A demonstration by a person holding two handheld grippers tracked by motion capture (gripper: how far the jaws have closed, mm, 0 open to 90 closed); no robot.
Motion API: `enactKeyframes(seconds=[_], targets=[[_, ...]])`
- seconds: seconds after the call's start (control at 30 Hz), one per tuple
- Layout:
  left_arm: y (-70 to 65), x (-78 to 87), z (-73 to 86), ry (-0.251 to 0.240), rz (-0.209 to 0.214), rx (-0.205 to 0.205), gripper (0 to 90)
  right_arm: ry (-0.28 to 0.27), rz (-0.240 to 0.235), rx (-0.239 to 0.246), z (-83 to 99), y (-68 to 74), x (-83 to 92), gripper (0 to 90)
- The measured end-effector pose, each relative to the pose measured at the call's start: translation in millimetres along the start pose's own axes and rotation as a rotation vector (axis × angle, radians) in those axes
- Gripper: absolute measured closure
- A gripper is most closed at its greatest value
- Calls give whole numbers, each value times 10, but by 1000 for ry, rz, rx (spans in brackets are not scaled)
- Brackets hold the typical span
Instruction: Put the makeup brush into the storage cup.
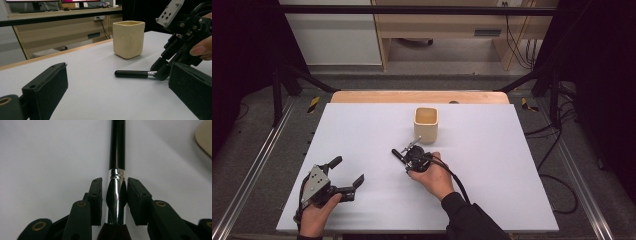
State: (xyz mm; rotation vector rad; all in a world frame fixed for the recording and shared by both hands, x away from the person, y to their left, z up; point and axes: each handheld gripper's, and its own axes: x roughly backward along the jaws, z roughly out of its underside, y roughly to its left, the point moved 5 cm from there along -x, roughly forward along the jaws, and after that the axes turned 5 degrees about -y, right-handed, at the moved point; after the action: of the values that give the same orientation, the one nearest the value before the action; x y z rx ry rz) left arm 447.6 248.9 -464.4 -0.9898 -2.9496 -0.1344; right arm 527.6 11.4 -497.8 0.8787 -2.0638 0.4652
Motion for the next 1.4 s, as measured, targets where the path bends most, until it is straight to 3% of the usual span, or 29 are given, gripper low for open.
enactKeyframes(seconds=[0.27,0.47,0.77,0.9,1.1,1.3,1.4], targets=[[-8,-1,-7,0,1,-4,21,10,-1,6,5,-6,-9,708],[-65,-26,-26,4,7,-18,21,8,-36,20,15,-15,33,714],[-292,-132,-85,39,55,-90,22,-11,-70,37,69,-85,195,716],[-387,-191,-106,43,70,-127,23,-15,-77,39,153,-186,289,716],[-494,-292,-156,65,95,-150,24,-27,-93,48,239,-265,401,716],[-601,-512,-218,119,125,-229,31,-27,-108,58,310,-368,544,716],[-684,-607,-256,137,147,-297,29,-30,-116,68,338,-432,616,716]])
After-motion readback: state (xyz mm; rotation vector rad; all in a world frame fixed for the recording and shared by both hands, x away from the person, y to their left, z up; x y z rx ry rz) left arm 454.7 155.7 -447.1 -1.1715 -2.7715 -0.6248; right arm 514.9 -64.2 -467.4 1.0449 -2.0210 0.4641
